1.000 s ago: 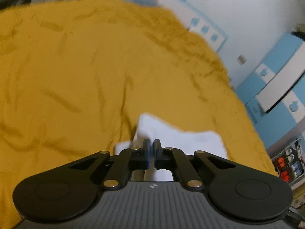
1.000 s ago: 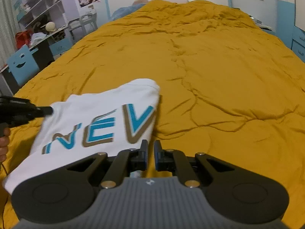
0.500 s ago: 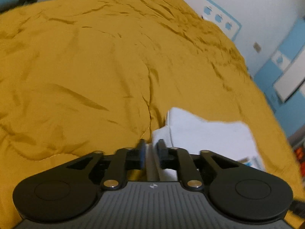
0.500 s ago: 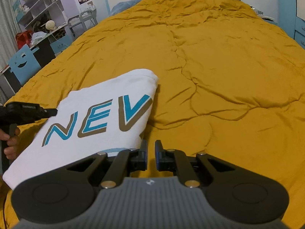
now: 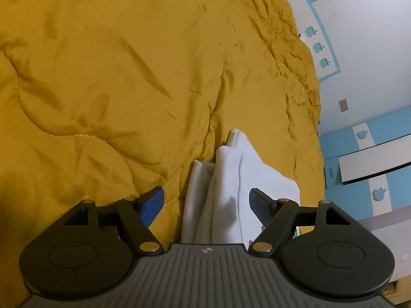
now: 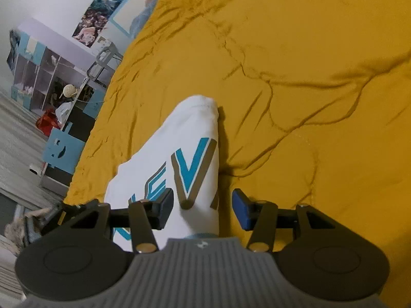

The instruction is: Fold small clothes

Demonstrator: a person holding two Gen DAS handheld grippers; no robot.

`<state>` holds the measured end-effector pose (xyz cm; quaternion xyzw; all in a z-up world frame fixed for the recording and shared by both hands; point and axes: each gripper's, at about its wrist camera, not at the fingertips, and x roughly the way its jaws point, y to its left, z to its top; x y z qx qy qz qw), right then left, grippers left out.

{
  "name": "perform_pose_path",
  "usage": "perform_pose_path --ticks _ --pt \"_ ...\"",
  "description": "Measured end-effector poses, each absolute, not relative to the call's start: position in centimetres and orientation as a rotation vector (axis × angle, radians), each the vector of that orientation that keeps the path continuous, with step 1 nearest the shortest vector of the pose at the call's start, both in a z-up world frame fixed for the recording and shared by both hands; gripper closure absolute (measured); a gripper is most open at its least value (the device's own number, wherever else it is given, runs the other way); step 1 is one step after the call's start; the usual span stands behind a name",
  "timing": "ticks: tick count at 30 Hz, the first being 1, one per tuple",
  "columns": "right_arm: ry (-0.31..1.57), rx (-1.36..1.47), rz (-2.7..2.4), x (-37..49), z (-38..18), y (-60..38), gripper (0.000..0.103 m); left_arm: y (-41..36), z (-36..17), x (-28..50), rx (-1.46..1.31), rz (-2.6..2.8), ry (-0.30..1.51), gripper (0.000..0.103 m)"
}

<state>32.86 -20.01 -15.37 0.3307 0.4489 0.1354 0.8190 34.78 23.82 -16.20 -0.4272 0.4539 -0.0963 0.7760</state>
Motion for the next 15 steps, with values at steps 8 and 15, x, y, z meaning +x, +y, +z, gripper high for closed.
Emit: perform_pose_path --ticks 8,15 --pt "0.998 0.899 0.322 36.0 -19.0 -20.3 0.055 22.3 -17.9 37.1 -0.915 -0.254 1.019 0.014" --pt "1.007 1.056 0.368 39.0 -21.7 -20.6 0.065 21.4 -18.4 38.2 -0.916 -0.28 1.024 0.035"
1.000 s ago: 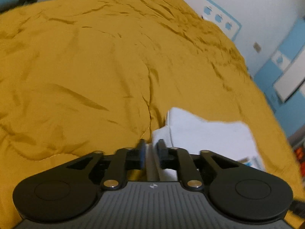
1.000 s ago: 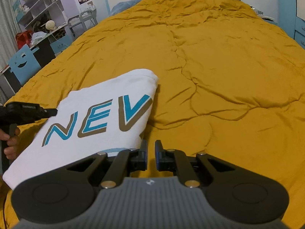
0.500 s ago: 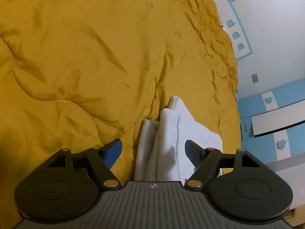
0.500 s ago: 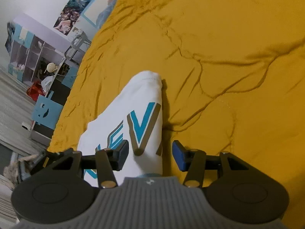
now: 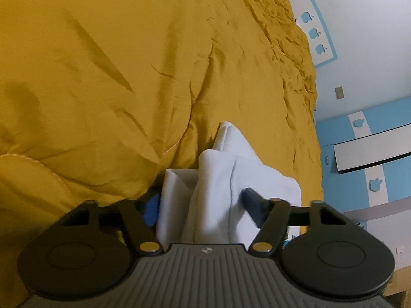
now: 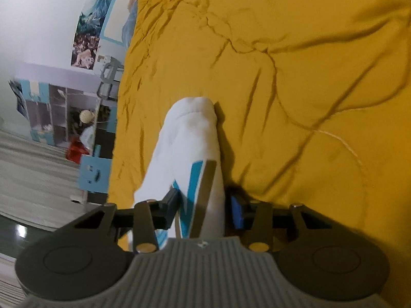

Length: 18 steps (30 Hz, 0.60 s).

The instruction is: Fold small clothes

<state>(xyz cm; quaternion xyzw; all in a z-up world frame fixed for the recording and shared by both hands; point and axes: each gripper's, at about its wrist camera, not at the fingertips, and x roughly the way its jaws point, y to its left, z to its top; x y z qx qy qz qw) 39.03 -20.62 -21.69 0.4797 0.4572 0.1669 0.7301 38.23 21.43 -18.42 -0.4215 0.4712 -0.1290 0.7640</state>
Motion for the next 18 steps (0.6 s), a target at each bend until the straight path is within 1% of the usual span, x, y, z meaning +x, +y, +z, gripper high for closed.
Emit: perform_pose_path --ticks 1,2,3,4,5,6,7,9,12,18 --pt "1.009 1.073 0.372 39.5 -22.0 -20.6 0.065 21.4 -18.5 38.4 -0.923 -0.279 1.025 0.042" --pt "1.009 1.09 0.375 40.0 -22.3 -20.5 0.065 21.4 -18.5 38.4 -0.936 -0.283 1.023 0.046" --pt "1.01 1.104 0.379 40.5 -22.5 -20.4 0.067 21.4 -18.5 38.5 -0.947 -0.286 1.019 0.056" --pt "1.008 1.113 0.382 40.7 -22.6 -20.5 0.067 21.1 -18.4 38.6 -0.95 -0.281 1.013 0.059" --pt "1.007 1.115 0.383 41.0 -22.7 -20.4 0.072 20.9 -18.2 38.5 -0.936 -0.274 1.005 0.061" --pt "1.007 1.109 0.384 41.3 -22.7 -20.3 0.077 20.6 -17.7 38.3 -0.912 -0.268 0.993 0.066" --pt "1.008 1.099 0.383 41.5 -22.6 -20.3 0.079 20.3 -17.2 38.0 -0.887 -0.263 0.977 0.07" --pt "1.006 1.06 0.387 41.7 -21.9 -20.1 0.087 19.9 -16.0 37.6 -0.849 -0.255 0.952 0.074" --pt "0.968 0.996 0.409 41.5 -19.8 -19.5 0.091 18.9 -13.9 36.7 -0.766 -0.25 0.909 0.079" --pt "0.837 0.815 0.473 39.3 -12.7 -18.4 0.093 16.4 -7.1 32.1 -0.581 -0.285 0.723 0.08"
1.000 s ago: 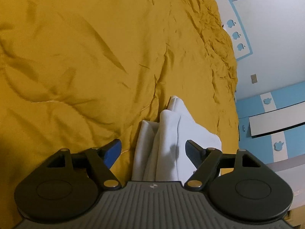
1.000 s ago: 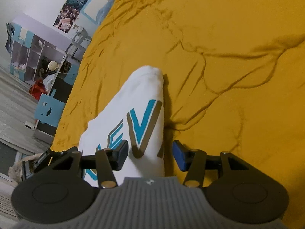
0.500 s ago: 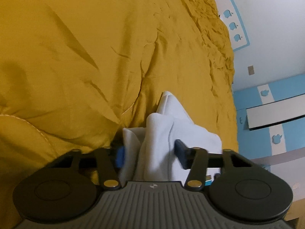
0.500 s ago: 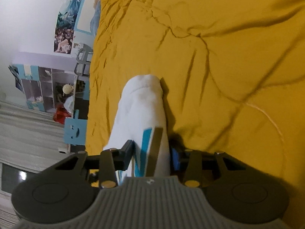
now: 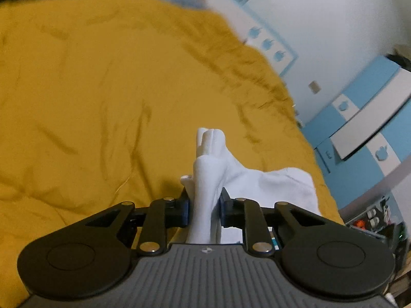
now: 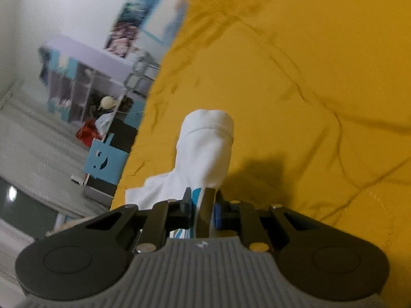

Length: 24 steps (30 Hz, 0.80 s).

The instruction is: Fold small clothes

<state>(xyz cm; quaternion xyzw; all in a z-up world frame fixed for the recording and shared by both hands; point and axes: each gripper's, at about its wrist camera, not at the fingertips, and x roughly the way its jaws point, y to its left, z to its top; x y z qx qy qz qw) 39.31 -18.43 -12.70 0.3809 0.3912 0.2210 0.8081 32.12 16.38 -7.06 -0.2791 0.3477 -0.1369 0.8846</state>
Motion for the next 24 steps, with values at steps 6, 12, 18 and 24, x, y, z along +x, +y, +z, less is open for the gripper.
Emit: perform_pose_path --ticks 6,12,18,24 --pt "0.701 0.731 0.54 34.5 -5.2 -18.9 0.094 15.6 -1.3 26.3 -0.553 -0.312 0.576 0.081" --pt "0.581 0.697 0.581 27.9 0.6 -21.2 0.094 13.0 3.8 21.2 -0.518 -0.364 0.459 0.081" --pt "0.462 0.662 0.559 19.4 4.7 -25.9 0.094 9.1 6.7 17.2 -0.485 -0.473 0.414 0.081" --pt "0.424 0.626 0.514 12.9 7.5 -30.5 0.094 6.8 7.3 15.1 -0.51 -0.563 0.416 0.081"
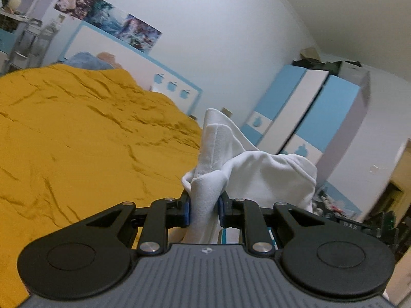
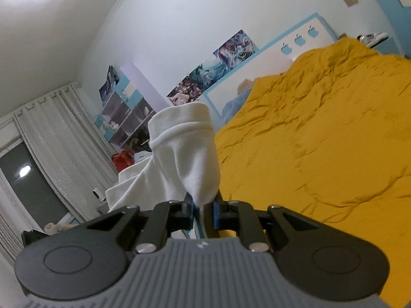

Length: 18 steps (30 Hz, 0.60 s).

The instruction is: Fold small clothes

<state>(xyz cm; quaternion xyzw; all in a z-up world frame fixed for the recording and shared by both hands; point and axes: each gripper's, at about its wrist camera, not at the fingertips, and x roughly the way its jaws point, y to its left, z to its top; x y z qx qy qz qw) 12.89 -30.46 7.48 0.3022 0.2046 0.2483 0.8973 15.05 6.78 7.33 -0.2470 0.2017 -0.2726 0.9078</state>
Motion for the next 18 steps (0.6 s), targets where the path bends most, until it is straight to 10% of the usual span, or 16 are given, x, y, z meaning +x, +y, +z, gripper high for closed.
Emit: perform_pose_path --ticks 18 --pt "0.593 0.626 0.443 14.4 1.2 -31.7 0.094 6.4 0.8 18.5 -0.423 -0.518 0.621 0.082"
